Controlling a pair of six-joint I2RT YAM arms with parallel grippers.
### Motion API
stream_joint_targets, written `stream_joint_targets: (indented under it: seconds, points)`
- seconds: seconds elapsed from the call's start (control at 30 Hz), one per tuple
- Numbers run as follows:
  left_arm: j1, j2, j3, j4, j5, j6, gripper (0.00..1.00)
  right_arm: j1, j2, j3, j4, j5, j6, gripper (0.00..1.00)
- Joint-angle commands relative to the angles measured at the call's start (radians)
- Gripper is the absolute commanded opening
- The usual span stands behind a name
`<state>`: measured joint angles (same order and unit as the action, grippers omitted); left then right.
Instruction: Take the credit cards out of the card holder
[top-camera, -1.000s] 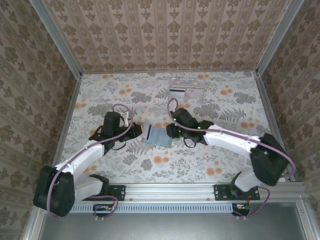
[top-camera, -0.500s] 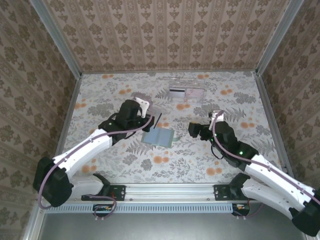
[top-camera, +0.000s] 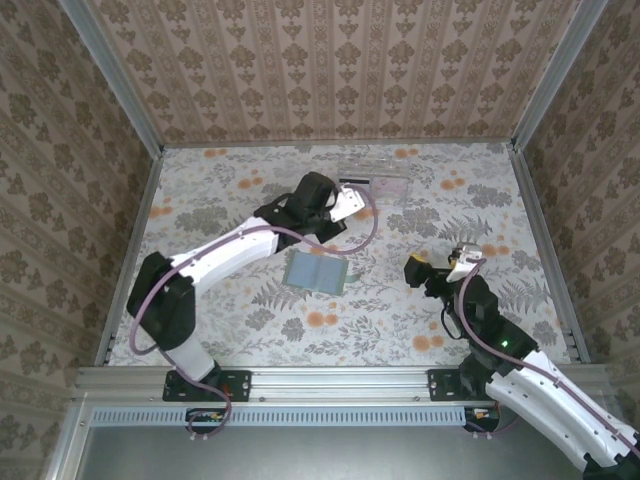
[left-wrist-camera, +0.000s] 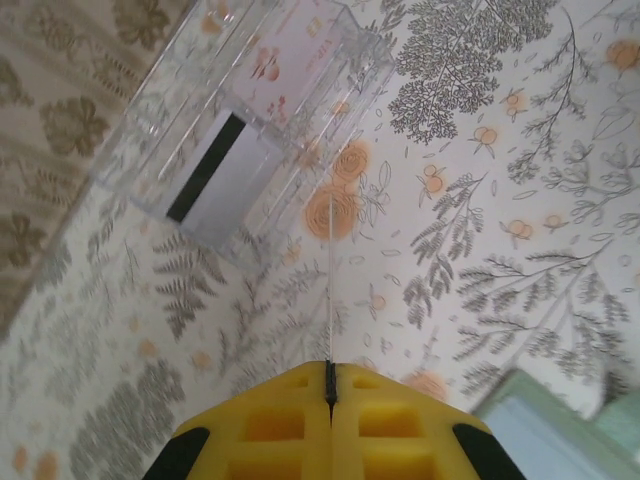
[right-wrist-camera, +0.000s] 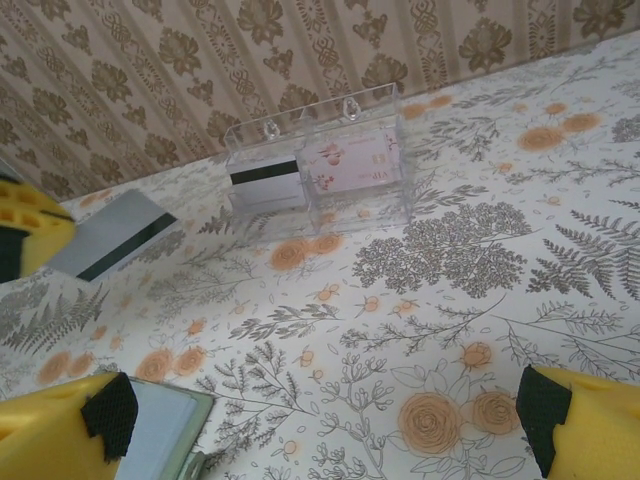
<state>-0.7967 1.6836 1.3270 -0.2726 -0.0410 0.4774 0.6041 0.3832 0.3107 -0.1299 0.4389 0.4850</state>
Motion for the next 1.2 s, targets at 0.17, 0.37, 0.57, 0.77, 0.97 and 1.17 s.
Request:
stream_joint_targets:
  seconds: [0.17,0.37,0.57,0.77,0.97,1.17]
  points:
    - [0.072,0.222,0.219,0.074,0.078,0.329,0.0,-0.022,-0.029,-0.082,0.088,0.02,-0.028,1.0]
    - [0.079,0.363,0.339,0.077,0.099,0.43,0.0,-0.045,-0.013,-0.088,0.09,0.014,-0.024,1.0]
    - [0.088,0.458,0.413,0.1,0.091,0.504,0.0,-0.053,0.022,-0.087,0.108,-0.001,-0.021,1.0]
    - [0.107,0.502,0.447,0.124,0.085,0.529,0.0,-0.061,0.042,-0.091,0.12,-0.004,-0.02,1.0]
    - [0.123,0.527,0.472,0.136,0.087,0.548,0.0,-0.07,0.078,-0.091,0.137,-0.018,-0.013,1.0]
    - [0.128,0.55,0.473,0.147,0.093,0.554,0.0,-0.079,0.1,-0.093,0.148,-0.026,-0.007,1.0]
